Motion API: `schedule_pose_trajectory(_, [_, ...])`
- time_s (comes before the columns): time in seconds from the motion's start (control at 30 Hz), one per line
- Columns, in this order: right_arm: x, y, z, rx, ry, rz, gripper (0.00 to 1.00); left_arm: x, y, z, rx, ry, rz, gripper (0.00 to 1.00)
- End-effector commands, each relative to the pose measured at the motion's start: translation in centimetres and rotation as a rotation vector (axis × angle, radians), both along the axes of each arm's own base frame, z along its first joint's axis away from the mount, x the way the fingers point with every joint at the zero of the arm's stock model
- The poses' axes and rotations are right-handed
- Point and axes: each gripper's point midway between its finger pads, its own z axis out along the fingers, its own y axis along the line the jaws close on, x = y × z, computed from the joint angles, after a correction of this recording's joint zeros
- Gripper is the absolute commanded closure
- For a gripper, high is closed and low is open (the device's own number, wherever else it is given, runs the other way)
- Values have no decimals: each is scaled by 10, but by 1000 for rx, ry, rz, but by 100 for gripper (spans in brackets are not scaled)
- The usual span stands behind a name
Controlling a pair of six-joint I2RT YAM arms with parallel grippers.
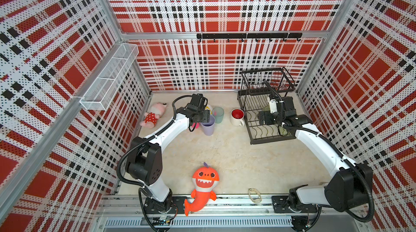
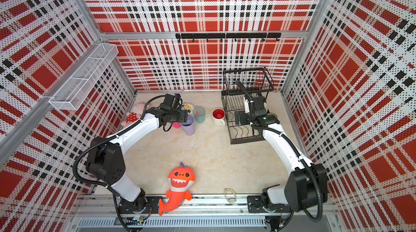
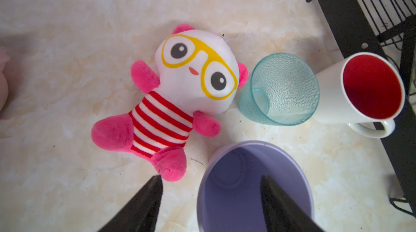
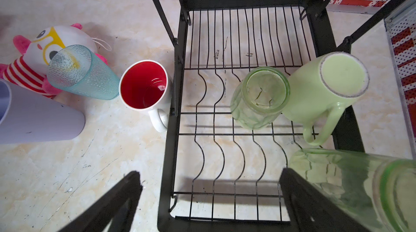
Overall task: Load cups into a dish rack
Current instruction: Pick up the cup from the center of the table.
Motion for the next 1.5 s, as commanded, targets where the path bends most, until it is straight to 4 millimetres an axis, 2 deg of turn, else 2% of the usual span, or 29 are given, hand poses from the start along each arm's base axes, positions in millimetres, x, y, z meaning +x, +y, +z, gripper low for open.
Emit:
schedule_pose_trajectory(0.0, [5,2,15,-4,-38,12,0,-8,0,-5,-32,39,-35,33])
schedule_pose_trajectory(0.13, [5,2,15,-5,-37,12,0,-10,2,-20,-23,77,-42,49])
schedule_pose_trajectory(0.37, [3,2,15,-1,-38,11,0,-12,4,-34,5,102,-37,54])
schedule_pose_trajectory(0.5, [2,1,14,-2,-35,9,0,-14,3,-40,9,118,-47,62])
schedule_pose_trajectory(0.67, [2,-2,12,-1,-47,-12,0,-18,-2,-45,53,121,-76,66])
schedule_pose_trajectory(0.83, [4,-21,19,-32,-107,-118,0,-22,-5,-49,65,129,-91,78])
schedule_pose_trajectory(0.9, [4,-24,24,-22,-131,-132,0,-23,-6,-50,58,134,-102,87])
schedule_pose_trajectory(0.97, [3,-24,31,-1,-154,-131,0,-25,-8,-46,49,128,-108,89])
schedule_pose_trajectory(1.1, [1,-18,35,47,-159,-100,0,-27,-15,-26,-3,96,-140,91])
schedule_pose_trajectory(1.2, [-1,-5,38,113,-148,-43,0,-28,-27,0,-76,51,-183,92])
schedule_pose_trajectory(1.3, [-5,12,42,196,-131,32,0,-28,-40,41,-172,-49,-235,92])
schedule_pose_trajectory(1.47, [-7,17,50,252,-148,62,0,-36,-65,114,-391,-244,-361,92])
